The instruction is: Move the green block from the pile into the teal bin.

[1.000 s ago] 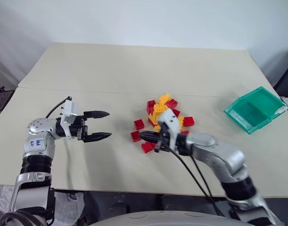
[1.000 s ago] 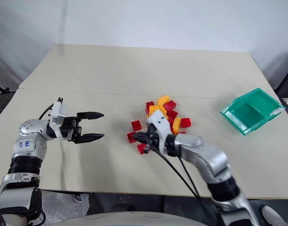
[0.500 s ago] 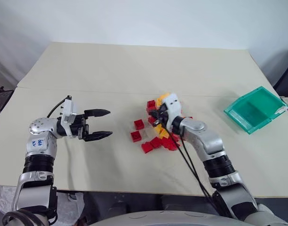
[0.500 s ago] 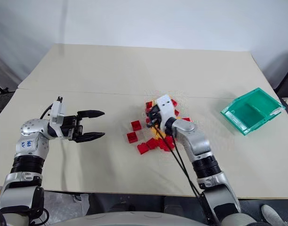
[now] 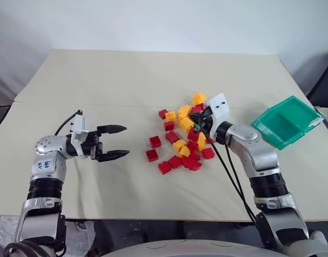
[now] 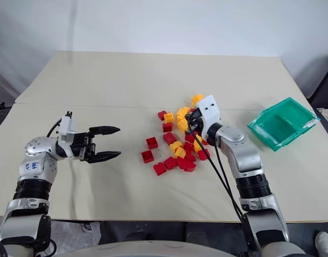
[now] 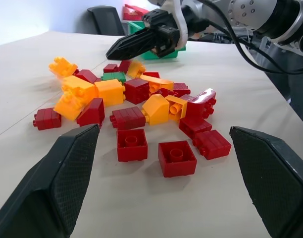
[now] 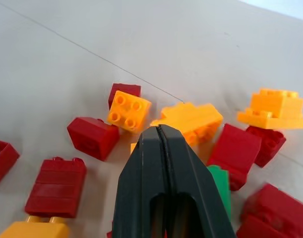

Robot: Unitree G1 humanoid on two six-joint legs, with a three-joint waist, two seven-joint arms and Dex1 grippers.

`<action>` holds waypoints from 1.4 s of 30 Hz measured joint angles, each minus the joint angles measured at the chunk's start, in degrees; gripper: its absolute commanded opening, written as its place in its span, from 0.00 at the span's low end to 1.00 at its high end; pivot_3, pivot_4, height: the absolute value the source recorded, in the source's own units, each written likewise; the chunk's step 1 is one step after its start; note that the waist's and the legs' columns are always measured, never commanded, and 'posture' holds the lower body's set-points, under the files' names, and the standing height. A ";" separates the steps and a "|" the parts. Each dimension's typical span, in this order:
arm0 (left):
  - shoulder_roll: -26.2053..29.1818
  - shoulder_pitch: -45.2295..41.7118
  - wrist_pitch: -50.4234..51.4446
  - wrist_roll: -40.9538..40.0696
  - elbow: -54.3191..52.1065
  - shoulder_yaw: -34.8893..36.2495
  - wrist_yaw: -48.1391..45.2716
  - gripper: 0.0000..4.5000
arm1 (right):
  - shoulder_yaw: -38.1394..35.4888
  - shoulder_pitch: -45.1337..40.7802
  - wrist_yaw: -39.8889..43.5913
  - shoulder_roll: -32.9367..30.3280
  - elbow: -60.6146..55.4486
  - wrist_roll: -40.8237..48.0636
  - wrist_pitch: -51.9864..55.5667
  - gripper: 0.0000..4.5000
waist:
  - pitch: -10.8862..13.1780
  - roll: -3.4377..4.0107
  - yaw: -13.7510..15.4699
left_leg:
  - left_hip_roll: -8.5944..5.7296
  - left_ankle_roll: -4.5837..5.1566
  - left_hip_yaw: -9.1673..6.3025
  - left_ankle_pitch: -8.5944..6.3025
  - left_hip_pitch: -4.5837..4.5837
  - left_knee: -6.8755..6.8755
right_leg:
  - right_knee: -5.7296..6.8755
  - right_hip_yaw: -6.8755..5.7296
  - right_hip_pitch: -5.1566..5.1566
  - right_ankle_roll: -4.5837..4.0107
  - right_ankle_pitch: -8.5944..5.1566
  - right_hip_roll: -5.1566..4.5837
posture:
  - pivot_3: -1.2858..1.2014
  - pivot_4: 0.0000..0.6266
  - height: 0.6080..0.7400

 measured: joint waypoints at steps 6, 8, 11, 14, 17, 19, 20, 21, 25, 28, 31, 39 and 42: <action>-0.83 0.00 -0.01 0.00 0.00 -0.01 0.35 1.00 | -1.46 -0.08 -0.46 -1.17 0.92 -1.30 -0.56 0.00 | 0.00 0.00 0.02 | 0.00 0.00 0.00 0.00 0.00 0.00 | 0.00 0.00 0.00 0.00 0.00 -0.01 | 0.52 0.24 1.00; -1.60 0.00 -0.03 0.00 -0.03 -0.08 0.50 1.00 | -1.37 -0.35 -1.13 -1.70 3.50 -3.13 -1.53 0.00 | 0.00 0.00 0.01 | -0.01 0.00 0.01 0.00 0.00 0.00 | 0.00 0.01 0.00 0.00 0.00 -0.01 | 0.52 0.24 1.00; -1.84 0.02 -0.03 0.00 -0.08 -0.13 0.62 1.00 | -0.37 -0.34 0.33 -3.64 4.52 -4.40 -1.23 0.08 | 0.04 0.07 0.00 | 0.00 0.00 0.02 0.00 -0.01 -0.01 | -0.01 0.02 -0.02 0.00 0.00 0.00 | 0.52 0.24 1.00; -1.89 0.29 -0.03 0.00 -0.50 -0.08 0.60 1.00 | 1.47 0.30 7.44 -9.93 0.28 -3.16 4.17 0.27 | 0.14 0.22 0.06 | 0.00 0.03 0.03 -0.02 -0.03 -0.02 | -0.05 0.02 -0.02 0.00 0.00 0.03 | 0.52 0.24 1.00; -1.92 0.51 -0.06 0.00 -0.46 -0.10 0.41 1.00 | 1.06 1.34 12.56 -15.02 -5.04 -0.75 7.98 0.48 | 0.16 0.25 0.11 | 0.00 0.04 0.03 -0.02 -0.04 -0.01 | -0.08 0.01 -0.01 0.00 0.00 0.05 | 0.52 0.24 1.00; -1.98 0.49 -0.13 0.00 -0.54 -0.14 0.27 1.00 | -0.39 2.23 15.15 -18.24 -7.76 1.07 10.31 0.63 | 0.17 0.27 0.15 | -0.01 0.04 0.03 -0.02 -0.03 -0.01 | -0.08 0.01 0.00 0.00 0.00 0.04 | 0.52 0.24 1.00; -1.97 0.56 -0.21 -0.01 -0.53 -0.11 0.20 1.00 | -1.62 3.51 16.94 -20.83 -9.43 2.44 11.66 0.70 | 0.19 0.30 0.19 | -0.01 0.05 0.02 -0.03 -0.03 -0.01 | -0.09 0.00 0.01 0.00 0.00 0.04 | 0.52 0.24 1.00; -2.05 0.60 -0.40 -0.02 -0.49 -0.13 0.08 1.00 | -4.48 6.55 20.01 -25.53 -12.05 4.83 13.65 0.79 | 0.24 0.38 0.68 | -0.03 0.07 -0.01 -0.04 -0.08 -0.02 | -0.17 -0.04 0.01 0.00 0.00 0.04 | 0.52 0.24 1.00; -1.74 0.85 -0.51 -0.02 0.13 0.05 -0.17 1.00 | -12.11 12.77 24.98 -33.49 -16.08 8.66 16.80 0.99 | 0.26 0.40 1.55 | -0.02 0.11 0.03 -0.06 -0.04 -0.01 | -0.26 -0.02 0.08 0.02 0.01 0.05 | 0.52 0.24 1.00; -1.79 0.59 -0.56 -0.02 0.33 -0.02 -0.27 1.00 | -16.84 17.88 25.95 -35.60 -18.48 10.30 17.36 0.99 | 0.26 0.40 1.51 | -0.02 0.11 0.07 -0.06 0.01 0.00 | -0.23 0.03 0.11 0.03 0.02 0.06 | 0.52 0.24 1.00; -1.83 0.15 -0.60 -0.02 0.76 -0.07 -0.41 1.00 | -19.80 20.09 26.01 -35.97 -20.51 11.86 18.72 0.99 | 0.27 0.41 1.39 | 0.00 0.10 0.12 -0.06 0.07 0.00 | -0.16 0.09 0.11 0.05 0.03 0.09 | 0.52 0.24 1.00; -2.34 -1.09 -1.12 -0.01 2.38 -0.17 -0.39 1.00 | -12.77 7.50 17.80 -30.53 -22.85 13.33 25.95 0.99 | 0.28 0.42 1.25 | 0.03 0.04 0.08 -0.03 0.10 0.08 | -0.18 0.09 0.07 0.03 0.02 0.03 | 0.52 0.24 1.00; -2.65 -1.14 -1.19 -0.01 2.17 -0.22 -0.16 1.00 | -5.06 -0.14 15.20 -25.32 -18.16 11.76 28.19 0.99 | 0.28 0.43 1.15 | 0.00 0.04 0.12 -0.02 0.06 0.08 | -0.14 0.13 0.01 0.03 0.02 0.00 | 0.52 0.24 1.00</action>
